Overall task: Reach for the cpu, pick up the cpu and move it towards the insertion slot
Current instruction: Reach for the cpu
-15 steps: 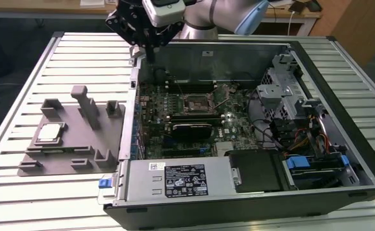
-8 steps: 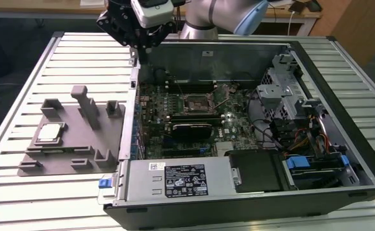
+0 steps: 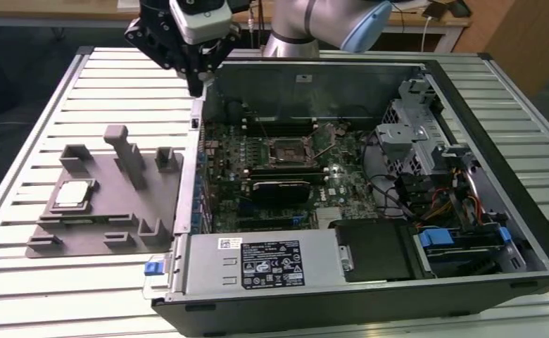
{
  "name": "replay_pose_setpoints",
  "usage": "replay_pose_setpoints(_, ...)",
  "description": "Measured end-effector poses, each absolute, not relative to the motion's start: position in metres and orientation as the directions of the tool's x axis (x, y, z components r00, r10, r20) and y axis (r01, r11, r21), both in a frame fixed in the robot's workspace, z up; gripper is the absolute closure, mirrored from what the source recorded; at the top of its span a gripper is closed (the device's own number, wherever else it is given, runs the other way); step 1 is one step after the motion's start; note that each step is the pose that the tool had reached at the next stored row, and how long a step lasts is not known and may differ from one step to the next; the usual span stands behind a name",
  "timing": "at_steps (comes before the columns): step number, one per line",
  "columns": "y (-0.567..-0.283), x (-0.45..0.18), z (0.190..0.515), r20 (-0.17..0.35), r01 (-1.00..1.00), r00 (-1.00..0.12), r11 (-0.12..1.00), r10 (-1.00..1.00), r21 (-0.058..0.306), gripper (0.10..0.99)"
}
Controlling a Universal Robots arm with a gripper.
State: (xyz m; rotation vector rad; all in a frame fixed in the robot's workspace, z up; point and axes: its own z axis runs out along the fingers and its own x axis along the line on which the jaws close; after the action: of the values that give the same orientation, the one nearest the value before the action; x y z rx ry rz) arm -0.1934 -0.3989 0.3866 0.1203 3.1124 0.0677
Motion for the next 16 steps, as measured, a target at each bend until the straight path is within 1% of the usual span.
replay_pose_setpoints(16, -0.399, -0.235, 0.378, -0.024, 0.077, -0.997, 0.996, 0.078, 0.044, 0.98)
